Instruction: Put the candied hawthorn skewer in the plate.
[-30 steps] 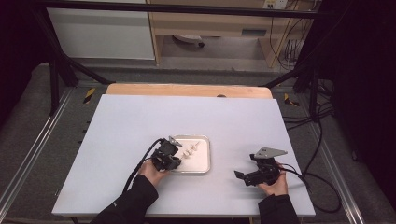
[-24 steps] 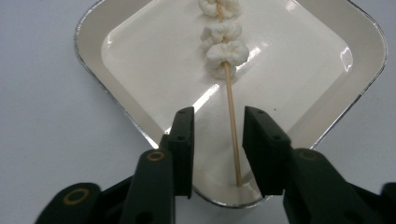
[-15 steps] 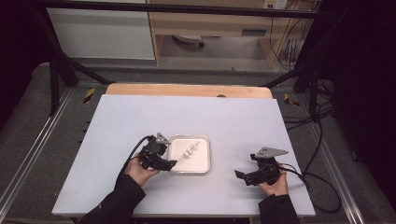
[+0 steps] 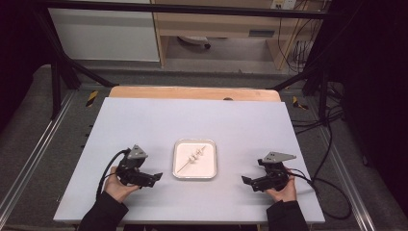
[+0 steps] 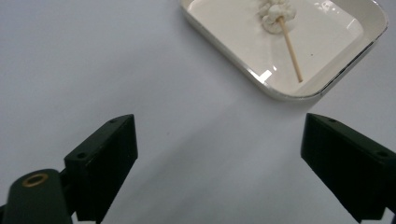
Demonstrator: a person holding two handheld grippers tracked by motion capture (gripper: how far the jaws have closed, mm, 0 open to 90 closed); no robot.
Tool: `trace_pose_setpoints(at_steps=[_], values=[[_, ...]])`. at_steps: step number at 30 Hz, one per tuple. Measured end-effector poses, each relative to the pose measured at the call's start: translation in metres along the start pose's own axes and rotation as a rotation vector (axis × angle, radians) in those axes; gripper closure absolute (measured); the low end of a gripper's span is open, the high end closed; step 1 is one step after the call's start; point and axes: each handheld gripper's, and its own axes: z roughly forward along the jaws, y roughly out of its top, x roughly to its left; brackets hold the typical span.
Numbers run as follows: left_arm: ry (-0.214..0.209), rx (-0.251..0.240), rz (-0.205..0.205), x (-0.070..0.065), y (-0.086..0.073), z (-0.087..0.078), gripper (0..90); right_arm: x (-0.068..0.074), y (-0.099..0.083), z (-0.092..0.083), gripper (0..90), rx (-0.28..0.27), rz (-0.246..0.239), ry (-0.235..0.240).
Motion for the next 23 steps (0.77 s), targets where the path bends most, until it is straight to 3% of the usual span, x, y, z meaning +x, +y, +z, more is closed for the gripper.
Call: trace_pose_setpoints(at_steps=[4,11,23], values=[[0.019,-0.036,-0.028,0.012,-0.019,-0.007,8.3,0.000,0.000,0.000,0.6,0.002,0.003,0.002],[0.001,-0.063,-0.057,0.028,-0.047,-0.010,8.4,0.001,-0.001,0.000,0.6,0.009,0.007,0.002],[-0.011,-0.076,-0.043,0.029,-0.050,-0.010,8.5,0.001,-0.002,0.002,0.6,0.024,0.008,0.008]])
